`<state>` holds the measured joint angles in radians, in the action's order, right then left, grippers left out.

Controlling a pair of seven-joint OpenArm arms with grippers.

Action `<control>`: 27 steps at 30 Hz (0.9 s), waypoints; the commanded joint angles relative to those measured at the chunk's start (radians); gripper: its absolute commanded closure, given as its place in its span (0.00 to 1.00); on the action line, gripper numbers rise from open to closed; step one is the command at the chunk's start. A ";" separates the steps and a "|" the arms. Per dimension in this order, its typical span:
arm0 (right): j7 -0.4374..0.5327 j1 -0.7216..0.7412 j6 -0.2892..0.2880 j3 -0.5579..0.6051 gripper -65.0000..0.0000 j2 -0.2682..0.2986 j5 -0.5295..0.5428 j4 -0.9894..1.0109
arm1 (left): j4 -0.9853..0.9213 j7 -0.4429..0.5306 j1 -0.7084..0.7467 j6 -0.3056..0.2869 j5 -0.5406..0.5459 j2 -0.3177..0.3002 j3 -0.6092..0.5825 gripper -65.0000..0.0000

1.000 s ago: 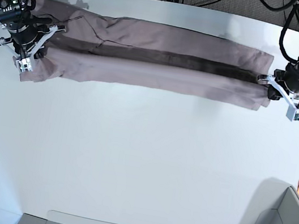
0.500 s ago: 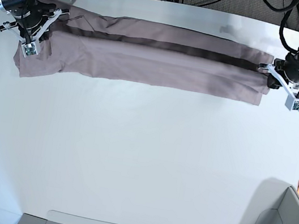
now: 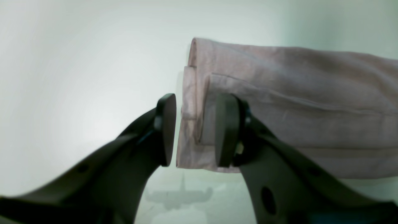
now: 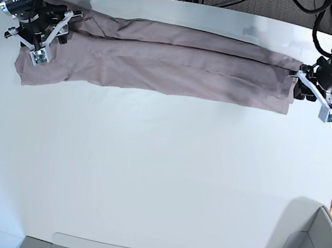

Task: Fold the T-shirt properly
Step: 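Lower the hem onto the folded strip and open both grippers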

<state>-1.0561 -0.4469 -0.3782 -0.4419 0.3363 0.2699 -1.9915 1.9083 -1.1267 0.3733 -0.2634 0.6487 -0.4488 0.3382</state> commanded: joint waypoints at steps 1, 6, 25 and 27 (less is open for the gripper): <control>0.010 0.004 0.003 -0.002 0.57 0.014 -0.004 -0.013 | 0.000 0.014 -0.030 -0.003 0.012 -0.015 0.003 0.66; 0.012 0.010 0.003 0.021 0.57 0.014 -0.004 0.005 | -0.160 0.026 -0.059 -0.003 0.150 -0.077 -0.003 0.66; 0.014 0.067 0.002 0.033 0.57 0.028 -0.005 0.091 | -0.309 0.112 -0.061 -0.004 0.224 -0.126 -0.143 0.66; 0.014 0.069 0.002 0.033 0.57 0.030 -0.004 0.091 | -0.346 0.119 -0.061 -0.004 0.221 -0.126 -0.164 0.66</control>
<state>-1.0546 -0.3851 -0.3782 -0.4034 0.3531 0.2615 -1.8839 1.5589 -1.0103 0.3157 -0.2638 0.8646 -0.5556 0.1730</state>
